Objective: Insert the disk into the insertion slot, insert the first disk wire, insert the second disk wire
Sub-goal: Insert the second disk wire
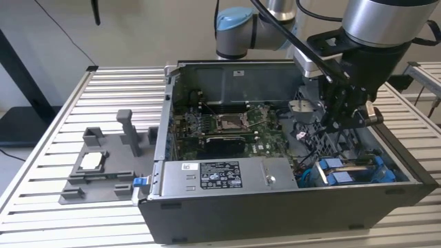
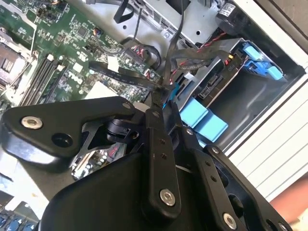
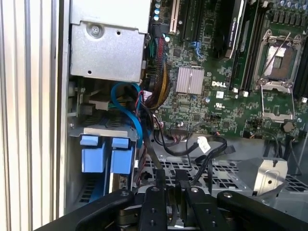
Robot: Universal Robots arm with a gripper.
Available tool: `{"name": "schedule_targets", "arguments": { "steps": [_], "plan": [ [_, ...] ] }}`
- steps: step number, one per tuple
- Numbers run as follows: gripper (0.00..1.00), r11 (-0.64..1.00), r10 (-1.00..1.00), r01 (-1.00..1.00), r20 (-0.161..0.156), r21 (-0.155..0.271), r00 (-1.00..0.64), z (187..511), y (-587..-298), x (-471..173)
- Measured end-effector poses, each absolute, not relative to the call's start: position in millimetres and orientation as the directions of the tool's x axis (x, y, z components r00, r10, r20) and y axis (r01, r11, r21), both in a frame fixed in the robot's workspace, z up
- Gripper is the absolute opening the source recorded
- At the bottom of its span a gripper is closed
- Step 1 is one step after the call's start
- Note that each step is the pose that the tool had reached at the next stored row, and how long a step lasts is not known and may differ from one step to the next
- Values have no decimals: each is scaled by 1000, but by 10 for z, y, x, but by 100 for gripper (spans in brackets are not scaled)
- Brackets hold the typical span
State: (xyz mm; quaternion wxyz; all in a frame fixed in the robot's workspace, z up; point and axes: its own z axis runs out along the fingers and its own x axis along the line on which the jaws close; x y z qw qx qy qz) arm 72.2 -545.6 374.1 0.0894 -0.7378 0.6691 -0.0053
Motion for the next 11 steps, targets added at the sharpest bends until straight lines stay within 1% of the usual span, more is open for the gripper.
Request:
{"name": "schedule_targets", "arguments": {
  "steps": [4, 5, 6, 8, 9, 11],
  "plan": [
    [23, -90, -988, -986, -112, -140, 106, 3741, -5456, 723],
    [21, -90, -988, -986, -112, -141, 106, 3741, -5456, 724],
    [15, -90, -988, -986, -112, -141, 106, 3741, -5456, 723],
    [15, -90, -988, -986, -112, -142, 106, 3741, -5456, 722],
    [11, -90, -988, -986, -112, -142, 106, 3742, -5458, 722],
    [11, -90, -988, -986, -112, -142, 106, 3742, -5460, 722]
  ]
}}
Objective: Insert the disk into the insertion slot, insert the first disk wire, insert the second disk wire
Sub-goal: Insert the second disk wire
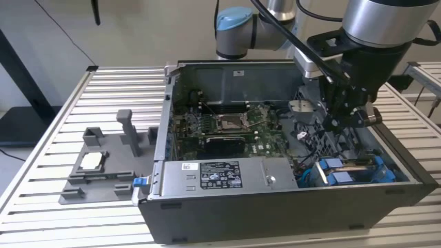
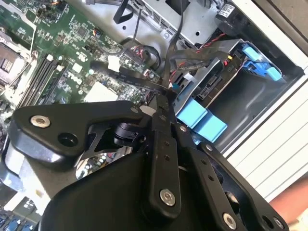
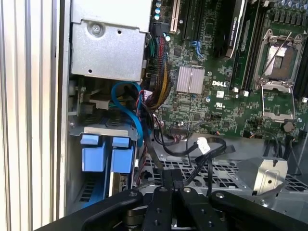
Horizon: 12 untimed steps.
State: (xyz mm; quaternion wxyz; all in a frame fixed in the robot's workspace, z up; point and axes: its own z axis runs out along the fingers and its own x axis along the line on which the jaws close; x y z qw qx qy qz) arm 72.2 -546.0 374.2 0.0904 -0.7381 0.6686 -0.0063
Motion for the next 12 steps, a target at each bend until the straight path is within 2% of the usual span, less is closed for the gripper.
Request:
{"name": "schedule_targets", "arguments": {
  "steps": [4, 7, 12],
  "plan": [
    [11, -91, -989, -986, -105, -141, 107, 3774, -5459, 722],
    [11, -95, -991, -985, -76, -146, 107, 3770, -5434, 718],
    [12, -99, -993, -984, -49, -150, 108, 3759, -5369, 695]
  ]
}}
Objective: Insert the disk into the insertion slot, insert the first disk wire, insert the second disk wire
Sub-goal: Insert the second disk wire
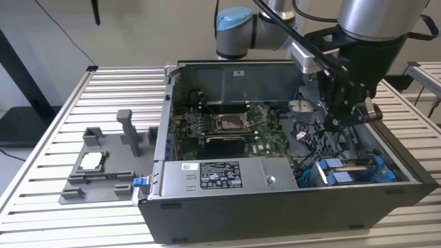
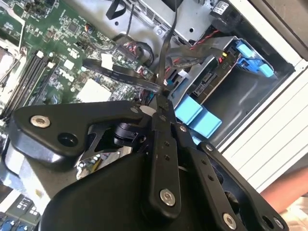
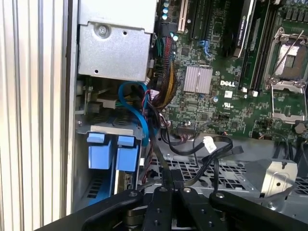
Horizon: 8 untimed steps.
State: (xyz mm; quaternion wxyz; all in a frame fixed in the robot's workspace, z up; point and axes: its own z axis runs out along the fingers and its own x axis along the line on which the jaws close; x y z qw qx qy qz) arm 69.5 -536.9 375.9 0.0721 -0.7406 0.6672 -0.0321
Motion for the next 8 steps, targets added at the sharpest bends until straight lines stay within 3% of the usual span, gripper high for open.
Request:
{"name": "schedule_targets", "arguments": {
  "steps": [1, 3, 4, 8],
  "plan": [
    [18, -100, -993, -984, -45, -151, 108, 3756, -5363, 692],
    [18, -101, -994, -983, -35, -153, 108, 3751, -5348, 687],
    [25, -102, -994, -983, -32, -154, 108, 3750, -5347, 686],
    [25, -103, -994, -983, -30, -154, 109, 3792, -5352, 681]
  ]
}}
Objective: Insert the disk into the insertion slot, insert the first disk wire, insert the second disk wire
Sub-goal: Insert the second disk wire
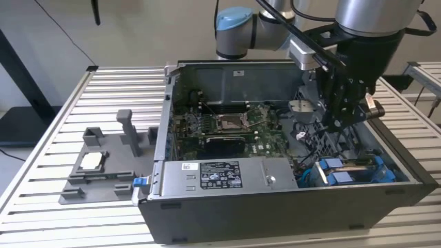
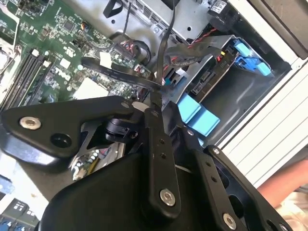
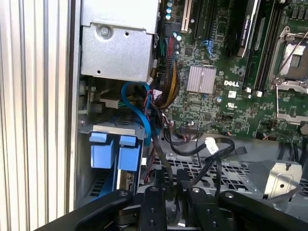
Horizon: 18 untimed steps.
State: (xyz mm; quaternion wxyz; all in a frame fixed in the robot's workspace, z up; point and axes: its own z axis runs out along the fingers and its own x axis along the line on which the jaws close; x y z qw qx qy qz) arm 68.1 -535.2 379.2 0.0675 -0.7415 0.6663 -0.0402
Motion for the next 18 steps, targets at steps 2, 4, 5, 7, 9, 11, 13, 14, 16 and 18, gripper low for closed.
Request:
{"name": "schedule_targets", "arguments": {
  "steps": [2, 4, 5, 7, 9, 11, 13, 14, 16, 18],
  "plan": [
    [25, -103, -994, -983, -29, -154, 109, 3793, -5354, 681],
    [25, -104, -994, -982, -26, -158, 109, 3787, -5354, 681],
    [25, -104, -994, -982, -25, -159, 109, 3782, -5354, 681],
    [25, -104, -994, -981, -21, -163, 109, 3769, -5353, 681],
    [25, -105, -994, -981, -18, -166, 109, 3756, -5353, 681],
    [25, -105, -994, -980, -16, -168, 109, 3743, -5352, 680],
    [23, -105, -994, -980, -15, -171, 109, 3730, -5352, 680],
    [23, -105, -994, -979, -15, -175, 109, 3724, -5352, 680],
    [16, -105, -994, -978, -14, -182, 110, 3716, -5352, 681],
    [15, -105, -994, -977, -14, -184, 110, 3714, -5353, 681]
  ]
}}
